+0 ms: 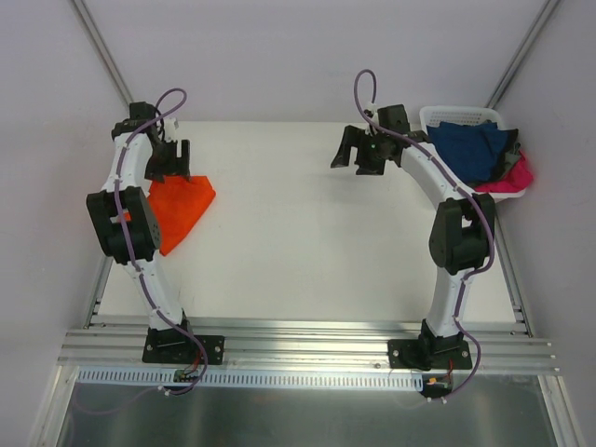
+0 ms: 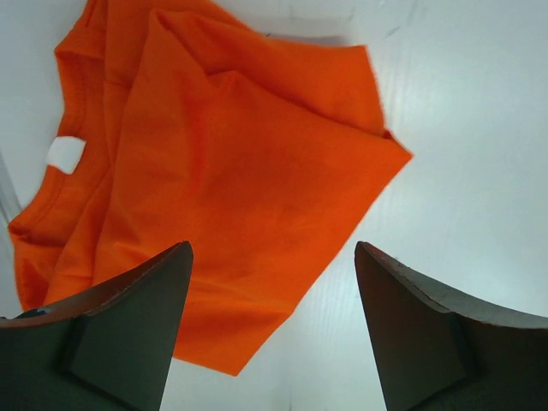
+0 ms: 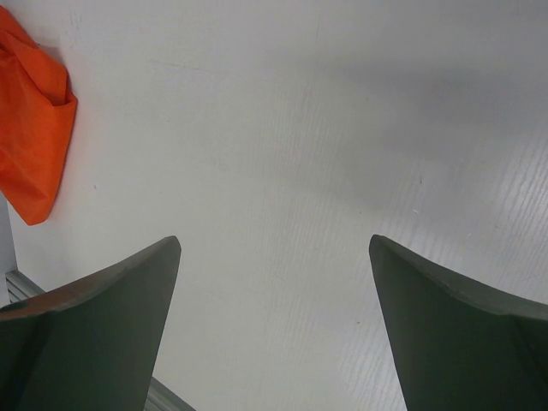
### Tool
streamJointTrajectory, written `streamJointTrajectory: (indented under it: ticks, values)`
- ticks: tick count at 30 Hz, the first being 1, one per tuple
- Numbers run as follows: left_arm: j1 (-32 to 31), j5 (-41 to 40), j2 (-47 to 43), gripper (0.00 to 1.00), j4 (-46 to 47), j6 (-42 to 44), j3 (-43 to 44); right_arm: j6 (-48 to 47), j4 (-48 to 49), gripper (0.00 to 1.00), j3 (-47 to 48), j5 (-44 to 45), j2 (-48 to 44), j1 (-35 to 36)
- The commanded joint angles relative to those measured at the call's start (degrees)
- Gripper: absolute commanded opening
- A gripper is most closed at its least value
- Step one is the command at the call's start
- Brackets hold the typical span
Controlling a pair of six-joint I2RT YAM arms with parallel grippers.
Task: Fold and stack the t-shirts
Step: Put the neatly folded tshirt into the corner of the board with the left arm
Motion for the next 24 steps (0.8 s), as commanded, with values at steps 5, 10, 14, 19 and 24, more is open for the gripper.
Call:
streamJointTrajectory:
  ticks: [5,10,14,19,24]
  values:
    - [0.79,-9.40,0.73,0.77,-5.58,7.17,3.07,0.65,2.34,0.97,-2.29,-1.27,-4.53,-0.87]
    - [-0.17,-11.86,4.68,0.77,-8.21,9.90,6.66,1.01,2.34,0.97,-1.68,-1.18,-3.83,-0.87]
    - [-0.44,-12.13,7.14,0.76,-10.33,11.39,8.35,1.45,2.43,0.97,-0.89,-0.92,-3.39,-0.79]
    - [-1.49,-13.54,11.62,0.78,-12.08,12.54,10.19,1.10,2.26,0.97,-1.32,-0.66,-3.39,-0.70]
    - [-3.07,-13.10,15.39,0.78,-12.88,11.48,10.81,0.92,2.17,0.97,-1.33,-0.39,-3.12,-0.61]
